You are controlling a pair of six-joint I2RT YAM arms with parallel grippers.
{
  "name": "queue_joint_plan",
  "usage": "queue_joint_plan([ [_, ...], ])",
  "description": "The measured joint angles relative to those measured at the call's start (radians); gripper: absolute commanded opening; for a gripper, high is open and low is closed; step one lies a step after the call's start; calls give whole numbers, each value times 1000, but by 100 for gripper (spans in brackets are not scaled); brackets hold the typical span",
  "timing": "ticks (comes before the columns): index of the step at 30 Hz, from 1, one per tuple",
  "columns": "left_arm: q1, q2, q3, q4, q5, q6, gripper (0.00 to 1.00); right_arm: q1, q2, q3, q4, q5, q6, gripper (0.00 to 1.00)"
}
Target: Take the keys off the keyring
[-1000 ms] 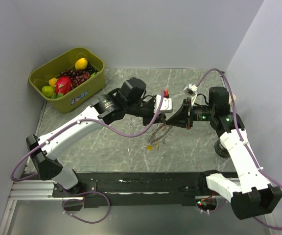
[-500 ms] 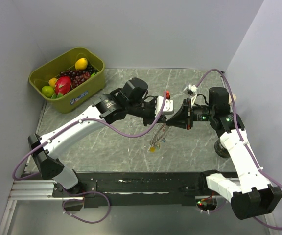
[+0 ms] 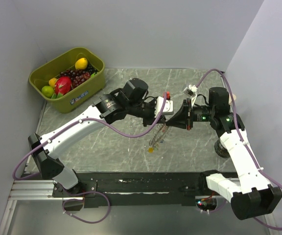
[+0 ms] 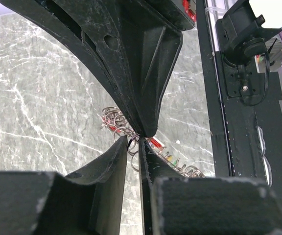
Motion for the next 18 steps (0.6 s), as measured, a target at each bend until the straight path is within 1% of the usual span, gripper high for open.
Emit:
queue_joint_plan([
  [2,0,0,0,0,2,0,10,0,0,0,-2,-5,-1,0],
  [3,0,0,0,0,4,1,3,0,0,0,-4,-8,-1,0],
  [4,0,0,0,-1,3,0,1,0,0,0,-5,-9,-2,0],
  [14,0,8,0,-11,23,-5,1,0,-1,0,-39,-6,-29,0],
  [15,0,8,0,-11,24,-8,1,0,-1,0,-41,-7,-34,5],
  [18,3,8,-1,-9,36,-26,1,0,-2,2,-53,-12,-51,27],
])
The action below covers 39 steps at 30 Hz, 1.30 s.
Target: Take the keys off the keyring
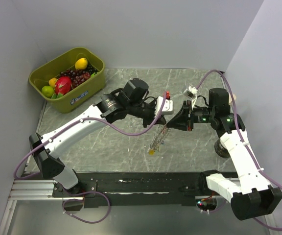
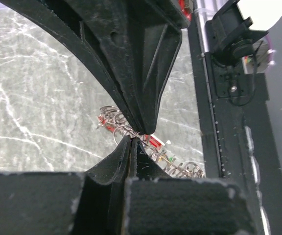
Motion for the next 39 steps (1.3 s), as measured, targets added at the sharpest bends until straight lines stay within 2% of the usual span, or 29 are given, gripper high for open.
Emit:
queue_joint_plan([
  [2,6,0,-5,7,24,-19,1,0,-4,2,-5,-1,-18,30],
  [10,51,4,-6,21,153,-101,1,0,-56,21,-14,2,-84,33],
  [21,86,3,-14,45,255,-162,1,-1,-69,21,-12,21,-112,36],
  [39,128,3,-23,89,321,-215,1,-1,-114,-6,69,74,-105,36],
])
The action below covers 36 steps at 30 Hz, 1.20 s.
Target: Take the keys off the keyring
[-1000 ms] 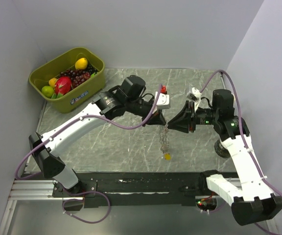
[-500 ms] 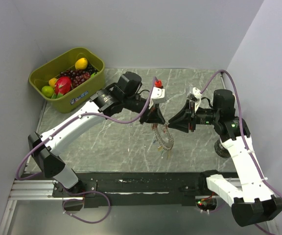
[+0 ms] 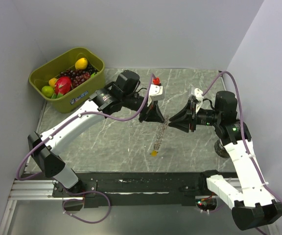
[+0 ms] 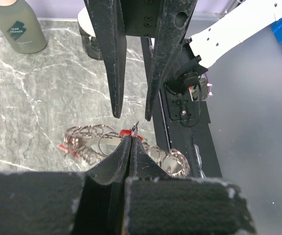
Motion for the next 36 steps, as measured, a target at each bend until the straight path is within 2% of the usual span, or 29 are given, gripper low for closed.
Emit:
queue_joint_plan([
  [9,2,0,0,1,14,-19,1,34,1,-15,22,23,3,34],
  [12,5,0,0,2,17,-25,1,44,1,-27,21,33,-3,28],
  [16,9,0,0,14,19,-29,1,51,0,-36,22,51,-6,16],
  [18,13,0,0,18,19,-32,1,51,-3,-40,27,55,-5,14],
  [24,15,1,0,26,23,-44,1,52,-19,-53,49,64,2,1],
  [36,22,5,0,43,39,-61,1,53,-27,-65,82,72,29,0],
])
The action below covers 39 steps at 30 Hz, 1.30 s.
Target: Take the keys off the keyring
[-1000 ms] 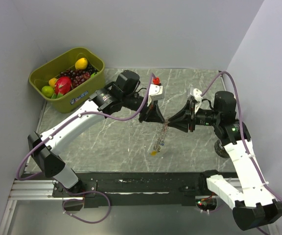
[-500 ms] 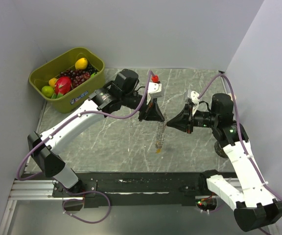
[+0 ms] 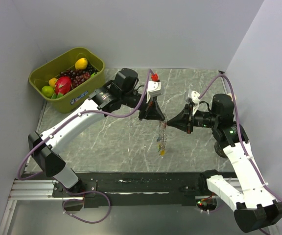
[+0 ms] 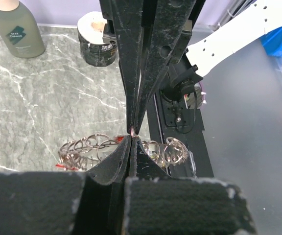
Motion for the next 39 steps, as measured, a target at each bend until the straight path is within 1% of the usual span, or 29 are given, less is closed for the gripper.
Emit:
queue_joint_plan([
  [16,24,4,-1,25,47,-64,1,43,2,-1,-2,65,-31,0],
  [22,29,5,-24,53,54,-85,1,66,26,2,-5,95,-30,0],
  [30,31,10,-26,51,54,-95,1,108,53,7,-4,132,-34,0],
  [39,34,13,-26,48,54,-98,1,120,53,7,-8,146,-52,0],
])
